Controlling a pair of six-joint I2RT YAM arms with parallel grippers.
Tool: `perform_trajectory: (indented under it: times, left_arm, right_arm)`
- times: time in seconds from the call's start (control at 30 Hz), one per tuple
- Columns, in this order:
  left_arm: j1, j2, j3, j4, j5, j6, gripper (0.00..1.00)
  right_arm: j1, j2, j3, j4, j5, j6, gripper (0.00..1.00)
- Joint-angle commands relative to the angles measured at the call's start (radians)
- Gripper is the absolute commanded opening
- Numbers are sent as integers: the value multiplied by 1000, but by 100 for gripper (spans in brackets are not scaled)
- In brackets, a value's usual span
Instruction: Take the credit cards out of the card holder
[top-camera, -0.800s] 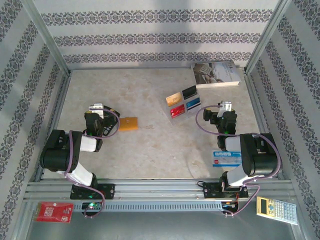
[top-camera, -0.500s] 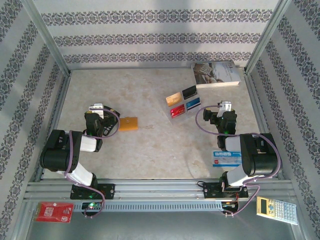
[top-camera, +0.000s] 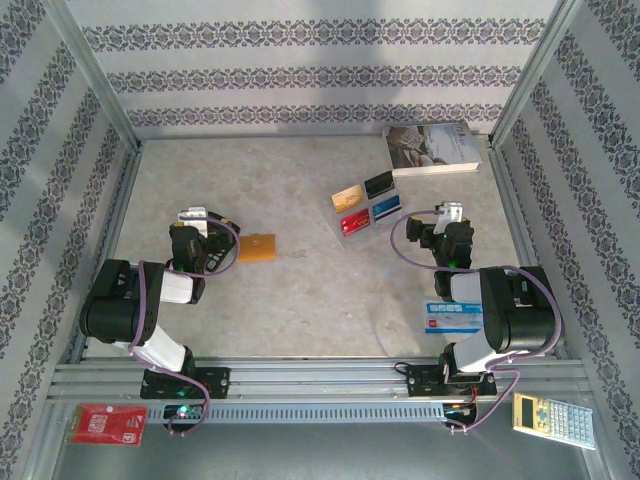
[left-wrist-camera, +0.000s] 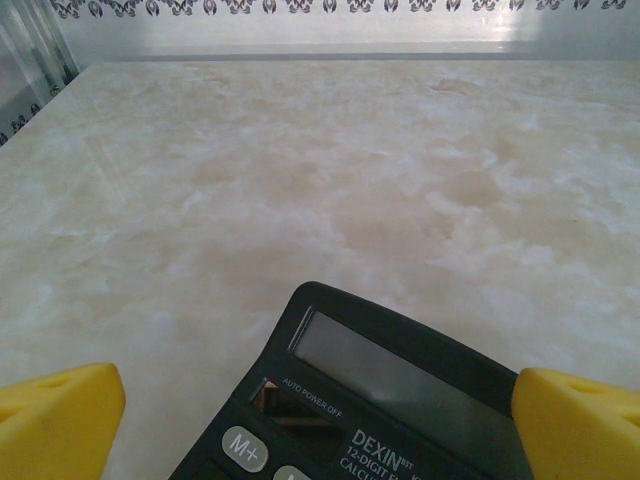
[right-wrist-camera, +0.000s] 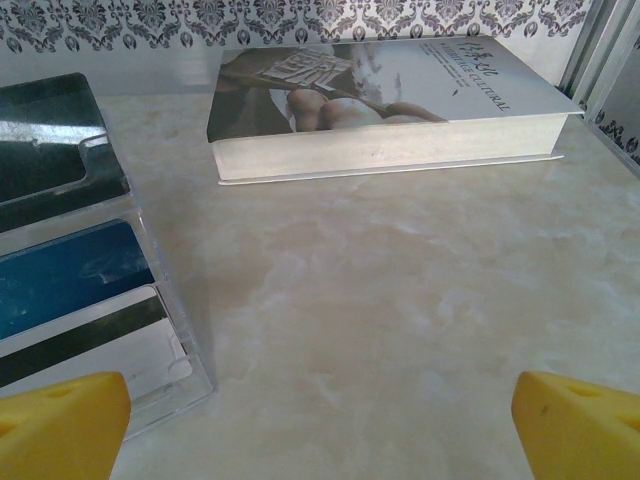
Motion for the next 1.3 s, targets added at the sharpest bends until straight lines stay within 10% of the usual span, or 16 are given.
perform_trajectory:
  times: [0.0, 0.67, 1.03, 1.27]
  left_arm:
    - [10, 7, 15, -4, 16, 20, 100]
    - [9, -16, -70, 151, 1, 16, 100]
    - [9, -470, 203, -680, -17, -186, 100]
    - [9, -445, 409, -1012, 239, -447, 100]
  right_arm:
    - [1, 10, 22, 13, -18, -8, 98]
    - [2, -34, -44, 86, -31, -17, 98]
    - [135, -440, 100, -489, 167, 112, 98]
    - [200, -439, 317, -879, 68, 400, 98]
